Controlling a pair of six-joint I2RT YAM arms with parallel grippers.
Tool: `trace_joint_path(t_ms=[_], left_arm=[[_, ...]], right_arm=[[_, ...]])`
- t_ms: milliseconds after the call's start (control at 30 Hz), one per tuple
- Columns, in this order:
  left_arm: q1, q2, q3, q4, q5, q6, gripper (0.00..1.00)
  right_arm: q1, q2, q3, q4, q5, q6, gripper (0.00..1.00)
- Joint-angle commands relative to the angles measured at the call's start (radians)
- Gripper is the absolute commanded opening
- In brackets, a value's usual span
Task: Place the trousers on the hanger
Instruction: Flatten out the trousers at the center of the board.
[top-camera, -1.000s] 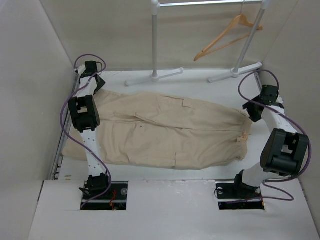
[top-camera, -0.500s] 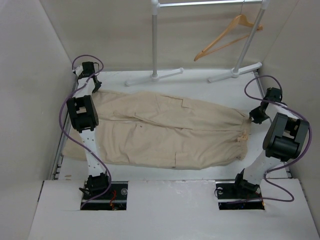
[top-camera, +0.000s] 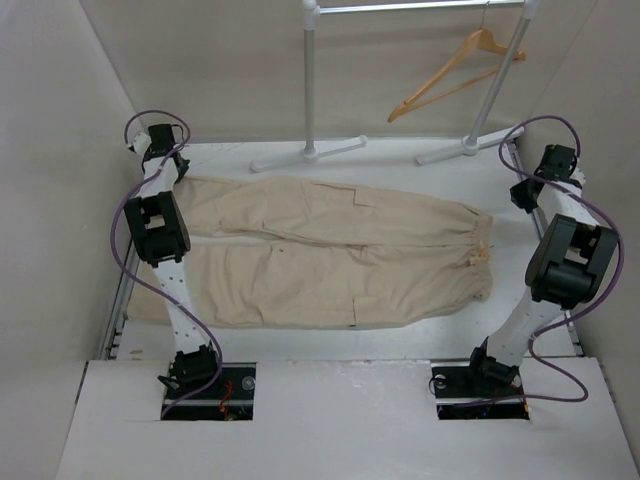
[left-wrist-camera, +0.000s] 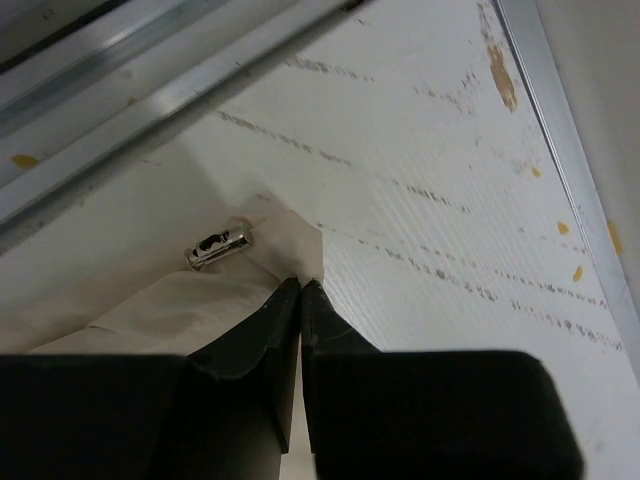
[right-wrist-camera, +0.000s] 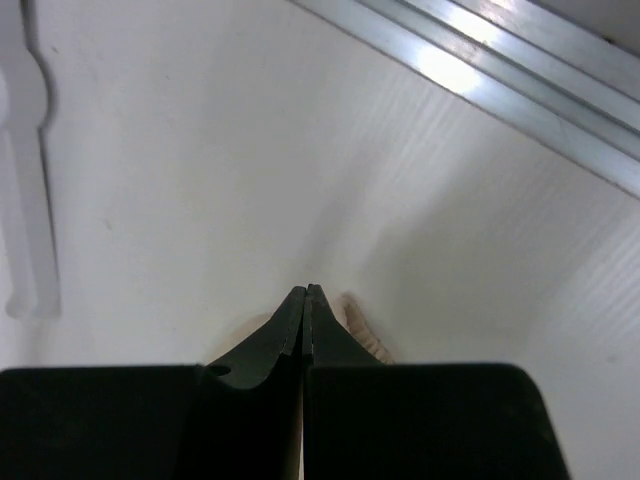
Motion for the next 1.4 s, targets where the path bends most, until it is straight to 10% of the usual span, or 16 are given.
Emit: trace_joint_path(t_ms=[0,200,433,1367], left_arm=[[0.04,-0.067,0.039,0.033,-0.017,-0.066,0.03],[0.082,-0.081,0.007,0.063,0.009,-0.132,0.02],[0.063,-0.096,-0.022,0.1,0.043,-0.139,0.03],[0.06,-0.105,-0.087,0.108,0.051,-0.125,0.04]], right_arm=[[0.003,0.055,0.088,0.036,0.001,0.015,0.02],[-0.013,0.076,0.105,0.029,-0.005,0.015,0.02],[0.101,0.119,0.068,0.06,-0.216,-0.054,0.6],[0.141,0.059,-0.034,0.013,-0.055,-0.106,0.58]])
